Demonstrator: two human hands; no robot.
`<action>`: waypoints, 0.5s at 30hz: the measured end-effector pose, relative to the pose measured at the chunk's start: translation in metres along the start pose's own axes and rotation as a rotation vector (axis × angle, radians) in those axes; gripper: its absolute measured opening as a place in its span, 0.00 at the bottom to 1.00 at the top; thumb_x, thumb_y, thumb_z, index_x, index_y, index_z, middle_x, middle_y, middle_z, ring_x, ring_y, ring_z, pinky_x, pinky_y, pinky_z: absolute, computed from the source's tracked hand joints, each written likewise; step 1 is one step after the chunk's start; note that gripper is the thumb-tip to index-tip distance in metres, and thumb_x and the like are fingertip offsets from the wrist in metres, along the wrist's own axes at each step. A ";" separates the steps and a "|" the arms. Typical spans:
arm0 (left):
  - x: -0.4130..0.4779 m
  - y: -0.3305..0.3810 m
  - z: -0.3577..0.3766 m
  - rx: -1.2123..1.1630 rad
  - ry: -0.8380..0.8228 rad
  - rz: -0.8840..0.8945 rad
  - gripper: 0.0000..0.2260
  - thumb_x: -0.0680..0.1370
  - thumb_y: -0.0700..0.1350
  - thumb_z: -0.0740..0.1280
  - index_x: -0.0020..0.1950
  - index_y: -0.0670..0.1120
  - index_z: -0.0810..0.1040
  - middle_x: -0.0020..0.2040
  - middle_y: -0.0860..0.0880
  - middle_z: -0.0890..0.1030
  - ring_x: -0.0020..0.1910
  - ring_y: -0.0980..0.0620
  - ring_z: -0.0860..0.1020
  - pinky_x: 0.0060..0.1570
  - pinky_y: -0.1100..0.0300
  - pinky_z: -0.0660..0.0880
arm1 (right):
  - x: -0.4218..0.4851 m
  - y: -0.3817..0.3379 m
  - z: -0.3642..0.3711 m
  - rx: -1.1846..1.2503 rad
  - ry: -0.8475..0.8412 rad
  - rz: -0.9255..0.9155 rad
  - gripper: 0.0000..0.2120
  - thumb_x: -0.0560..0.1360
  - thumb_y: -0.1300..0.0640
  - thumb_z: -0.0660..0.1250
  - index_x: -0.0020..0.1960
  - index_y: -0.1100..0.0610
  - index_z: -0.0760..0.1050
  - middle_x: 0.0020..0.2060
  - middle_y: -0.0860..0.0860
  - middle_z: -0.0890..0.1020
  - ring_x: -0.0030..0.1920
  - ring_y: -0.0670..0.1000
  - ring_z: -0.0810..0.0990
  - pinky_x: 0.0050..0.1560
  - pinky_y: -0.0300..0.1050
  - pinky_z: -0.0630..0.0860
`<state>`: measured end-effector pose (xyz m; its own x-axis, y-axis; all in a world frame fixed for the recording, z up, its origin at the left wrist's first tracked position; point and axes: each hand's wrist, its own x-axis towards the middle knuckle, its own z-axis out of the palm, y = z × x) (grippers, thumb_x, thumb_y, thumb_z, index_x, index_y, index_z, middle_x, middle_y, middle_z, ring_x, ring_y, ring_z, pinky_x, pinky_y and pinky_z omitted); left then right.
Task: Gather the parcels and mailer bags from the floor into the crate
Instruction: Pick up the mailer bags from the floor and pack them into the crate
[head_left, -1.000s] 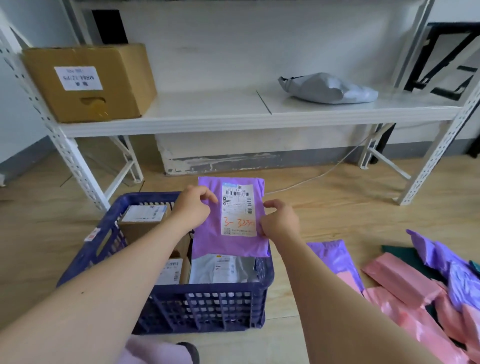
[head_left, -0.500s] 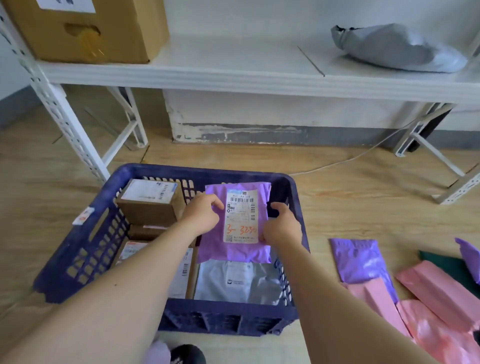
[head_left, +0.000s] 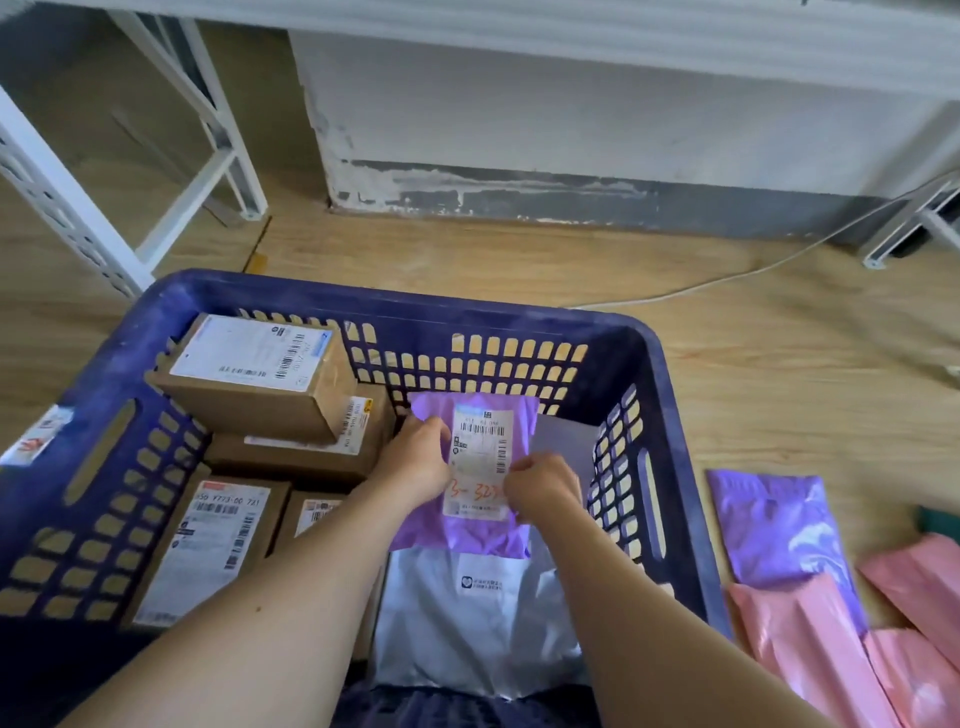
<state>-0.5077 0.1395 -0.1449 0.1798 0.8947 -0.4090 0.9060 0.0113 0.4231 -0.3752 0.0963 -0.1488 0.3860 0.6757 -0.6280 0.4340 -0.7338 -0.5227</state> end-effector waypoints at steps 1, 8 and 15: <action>0.003 -0.002 0.002 0.025 -0.014 0.004 0.16 0.74 0.39 0.67 0.61 0.46 0.72 0.64 0.46 0.69 0.59 0.46 0.74 0.49 0.59 0.70 | 0.005 0.002 0.003 -0.008 -0.015 0.007 0.11 0.75 0.65 0.60 0.52 0.59 0.79 0.42 0.52 0.80 0.40 0.52 0.81 0.42 0.43 0.81; 0.018 -0.018 0.013 0.422 -0.031 0.093 0.20 0.75 0.44 0.66 0.67 0.46 0.68 0.63 0.44 0.69 0.62 0.43 0.72 0.55 0.52 0.73 | 0.027 0.000 0.019 -0.111 -0.094 -0.043 0.14 0.77 0.61 0.58 0.59 0.57 0.77 0.52 0.54 0.81 0.46 0.52 0.79 0.47 0.41 0.78; 0.019 -0.022 0.024 0.592 -0.148 0.244 0.33 0.73 0.59 0.66 0.73 0.48 0.59 0.72 0.42 0.61 0.70 0.43 0.62 0.63 0.50 0.67 | 0.031 -0.002 0.034 -0.264 -0.237 -0.090 0.18 0.75 0.62 0.58 0.64 0.58 0.73 0.58 0.56 0.78 0.54 0.56 0.78 0.59 0.48 0.76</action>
<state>-0.5149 0.1454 -0.1808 0.4191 0.7693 -0.4822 0.8827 -0.4695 0.0183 -0.3920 0.1163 -0.1868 0.1504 0.6788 -0.7187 0.6651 -0.6074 -0.4345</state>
